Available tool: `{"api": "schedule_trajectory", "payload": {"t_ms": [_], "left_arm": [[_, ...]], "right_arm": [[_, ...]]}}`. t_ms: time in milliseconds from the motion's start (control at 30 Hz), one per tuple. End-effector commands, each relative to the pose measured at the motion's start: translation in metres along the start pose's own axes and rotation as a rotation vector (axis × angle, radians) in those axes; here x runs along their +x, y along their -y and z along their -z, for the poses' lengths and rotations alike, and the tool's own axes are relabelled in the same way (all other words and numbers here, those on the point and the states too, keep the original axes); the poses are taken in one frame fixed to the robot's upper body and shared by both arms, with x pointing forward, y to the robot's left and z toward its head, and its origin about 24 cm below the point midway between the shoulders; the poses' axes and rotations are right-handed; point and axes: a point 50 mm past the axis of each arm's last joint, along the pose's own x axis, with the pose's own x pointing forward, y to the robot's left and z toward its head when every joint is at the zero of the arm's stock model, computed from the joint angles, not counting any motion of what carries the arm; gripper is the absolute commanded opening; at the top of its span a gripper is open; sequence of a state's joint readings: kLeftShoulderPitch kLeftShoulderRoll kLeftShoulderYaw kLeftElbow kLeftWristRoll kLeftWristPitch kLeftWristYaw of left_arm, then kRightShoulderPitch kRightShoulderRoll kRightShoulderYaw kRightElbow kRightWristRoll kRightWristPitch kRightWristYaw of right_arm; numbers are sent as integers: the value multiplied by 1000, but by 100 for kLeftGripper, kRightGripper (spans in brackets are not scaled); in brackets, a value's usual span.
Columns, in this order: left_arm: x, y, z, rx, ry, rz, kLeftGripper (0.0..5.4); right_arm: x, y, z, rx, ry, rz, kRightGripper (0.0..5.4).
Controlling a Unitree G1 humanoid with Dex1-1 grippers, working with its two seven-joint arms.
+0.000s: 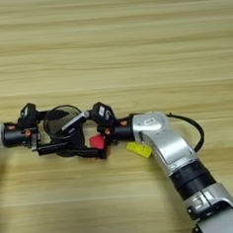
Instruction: Move the objects on the table
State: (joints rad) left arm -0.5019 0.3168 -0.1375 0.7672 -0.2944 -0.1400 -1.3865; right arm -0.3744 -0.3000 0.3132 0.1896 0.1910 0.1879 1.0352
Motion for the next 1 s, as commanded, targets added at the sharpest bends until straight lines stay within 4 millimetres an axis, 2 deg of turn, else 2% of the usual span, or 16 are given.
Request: {"api": "schedule_trajectory", "payload": {"t_ms": [33,300,1000], "left_arm": [[-7,11,9,-25,-25,52,540],[-23,20,16,-44,-58,49,540],[-29,20,19,-41,-86,20,540]], "right_arm": [[-4,5,-15,-32,63,19,538],[-16,4,-12,-26,53,22,538],[-40,-1,-4,-11,-2,6,538]]}}
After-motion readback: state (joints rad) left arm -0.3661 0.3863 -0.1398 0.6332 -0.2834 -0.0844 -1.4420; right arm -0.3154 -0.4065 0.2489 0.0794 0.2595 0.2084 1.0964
